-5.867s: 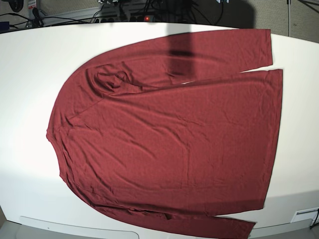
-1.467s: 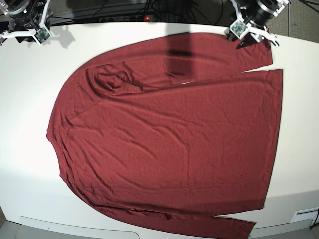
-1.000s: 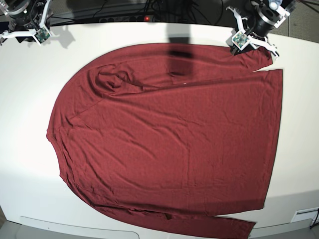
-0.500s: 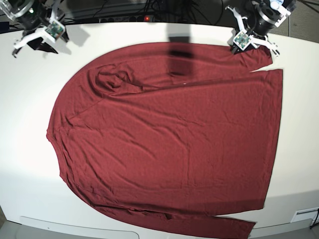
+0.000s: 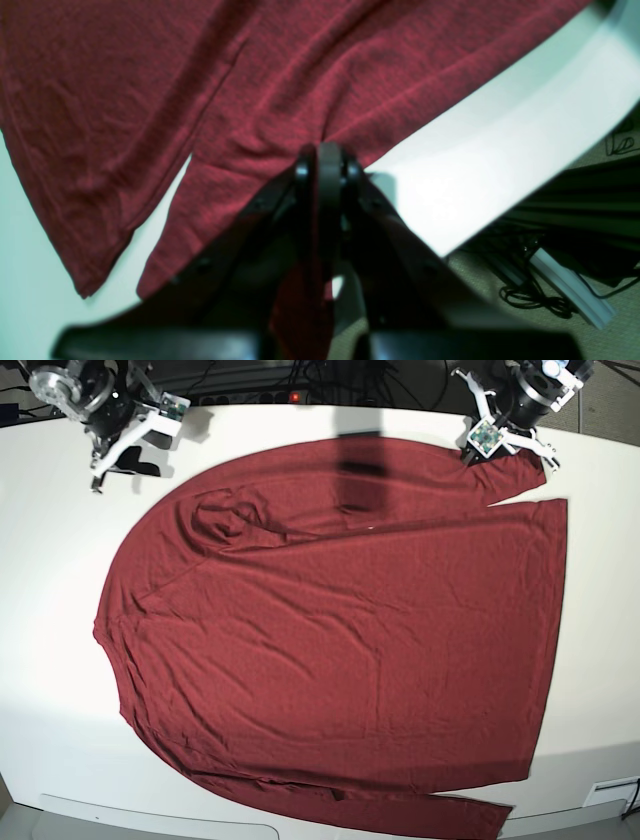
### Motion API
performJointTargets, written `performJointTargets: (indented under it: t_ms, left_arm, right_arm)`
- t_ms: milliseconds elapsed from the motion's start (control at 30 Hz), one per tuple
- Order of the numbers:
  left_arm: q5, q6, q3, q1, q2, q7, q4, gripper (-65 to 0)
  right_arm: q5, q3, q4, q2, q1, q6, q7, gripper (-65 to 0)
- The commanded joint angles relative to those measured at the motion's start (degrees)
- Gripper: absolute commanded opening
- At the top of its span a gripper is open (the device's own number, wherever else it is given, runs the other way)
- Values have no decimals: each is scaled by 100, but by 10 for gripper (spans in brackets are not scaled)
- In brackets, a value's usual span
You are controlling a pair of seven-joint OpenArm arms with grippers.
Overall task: Fold the T-shirt properly
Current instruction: 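Reach the right gripper to the opposite shoulder edge and grasp it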
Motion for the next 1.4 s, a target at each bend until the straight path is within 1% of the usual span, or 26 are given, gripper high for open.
performJointTargets:
  t_ms: [0, 333, 567, 733, 767, 800, 867, 1000, 1033, 1067, 1100, 1167, 1233, 1300, 1367]
  left_arm:
    - [153, -234, 15, 96, -20, 367, -48, -650]
    - [153, -236, 15, 98, -22, 367, -48, -650]
    - [155, -236, 15, 98, -20, 369, -48, -650]
    - [153, -236, 15, 98, -20, 369, -48, -650]
    - [155, -236, 15, 98, -20, 369, -48, -650]
    - [155, -236, 15, 98, -20, 369, -48, -650]
    - [155, -236, 15, 105, -22, 369, -48, -650]
    - [153, -236, 13, 114, -22, 367, -48, -650]
    - [151, -234, 13, 111, -20, 367, -48, -650]
    - [149, -234, 13, 111, -22, 367, -44, -650]
    - [149, -234, 13, 114, -20, 367, -24, -650]
    - [26, -229, -9, 184, -20, 363, 109, -650]
    - [-238, -164, -79, 293, -22, 365, 391, -650]
    - [-481, -9, -199, 407, -22, 365, 765, -650]
    - [-621, 90, -367, 468, -20, 367, 1169, -650]
  right_arm:
    - [-42, -57, -76, 92, 120, -74, 17, -359]
    - [-39, -938, -1154, 61, 1458, -74, 37, -359]
    - [-42, -1537, -1486, 61, 2044, -50, 20, -359]
    - [-44, -1836, -1572, 61, 2288, 354, 20, -360]
    - [-42, -1871, -1572, 61, 2334, 422, 20, -370]
    - [-42, -1895, -1572, 61, 2367, 509, 20, -401]
    - [-39, -1897, -1572, 61, 2396, 636, 17, -479]
    - [-9, -1897, -1572, 63, 2437, 649, -254, -650]
    - [7, -1895, -1572, 63, 2459, 629, -343, -650]
    - [7, -1895, -1569, 63, 2472, 546, -393, -650]
    - [13, -1895, -1565, 66, 2470, 297, -442, -650]
    - [149, -1895, -1552, 66, 2457, -343, -461, -650]
    - [372, -1895, -1482, 74, 2457, -822, -459, -650]
    - [527, -1884, -1344, 81, 2459, -1121, -459, -650]
    - [570, -1884, -1193, 81, 2465, -1281, -459, -650]
